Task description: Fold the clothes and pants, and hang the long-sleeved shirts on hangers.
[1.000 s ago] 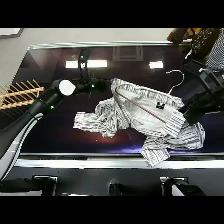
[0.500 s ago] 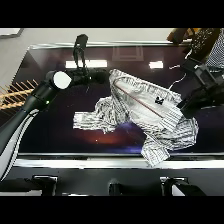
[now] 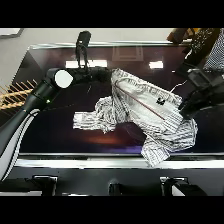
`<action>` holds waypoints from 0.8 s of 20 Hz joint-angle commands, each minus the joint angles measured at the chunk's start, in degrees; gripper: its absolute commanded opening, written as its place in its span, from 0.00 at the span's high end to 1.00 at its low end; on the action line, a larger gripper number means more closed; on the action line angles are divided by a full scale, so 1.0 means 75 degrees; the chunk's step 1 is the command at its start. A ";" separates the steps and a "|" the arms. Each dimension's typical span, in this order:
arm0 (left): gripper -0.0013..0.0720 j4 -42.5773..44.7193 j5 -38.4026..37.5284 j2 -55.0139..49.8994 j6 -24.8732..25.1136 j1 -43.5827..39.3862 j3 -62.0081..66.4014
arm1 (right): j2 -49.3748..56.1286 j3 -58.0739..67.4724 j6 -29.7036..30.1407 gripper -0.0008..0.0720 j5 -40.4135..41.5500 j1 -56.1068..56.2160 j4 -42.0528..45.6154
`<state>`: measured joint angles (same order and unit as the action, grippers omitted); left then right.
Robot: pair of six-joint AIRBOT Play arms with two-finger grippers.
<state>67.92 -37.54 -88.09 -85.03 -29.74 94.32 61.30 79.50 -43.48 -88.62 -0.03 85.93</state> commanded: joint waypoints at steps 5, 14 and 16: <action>0.94 0.0554 -0.1454 -0.0003 -0.0723 -0.0414 0.0332 | 0.0478 0.0009 -0.2294 0.94 0.1536 0.1955 0.2876; 0.94 0.0831 -0.1547 0.0216 -0.1419 -0.1393 0.0391 | 0.0586 0.0009 -0.2873 0.94 0.2055 0.2017 0.1749; 0.94 0.0836 -0.1317 0.0437 -0.1539 -0.1888 0.0408 | 0.0734 0.0009 -0.2903 0.94 0.2104 0.2017 0.1623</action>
<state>74.54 -49.12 -86.39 -95.18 -39.72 97.19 65.78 79.50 -64.25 -74.72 14.94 101.27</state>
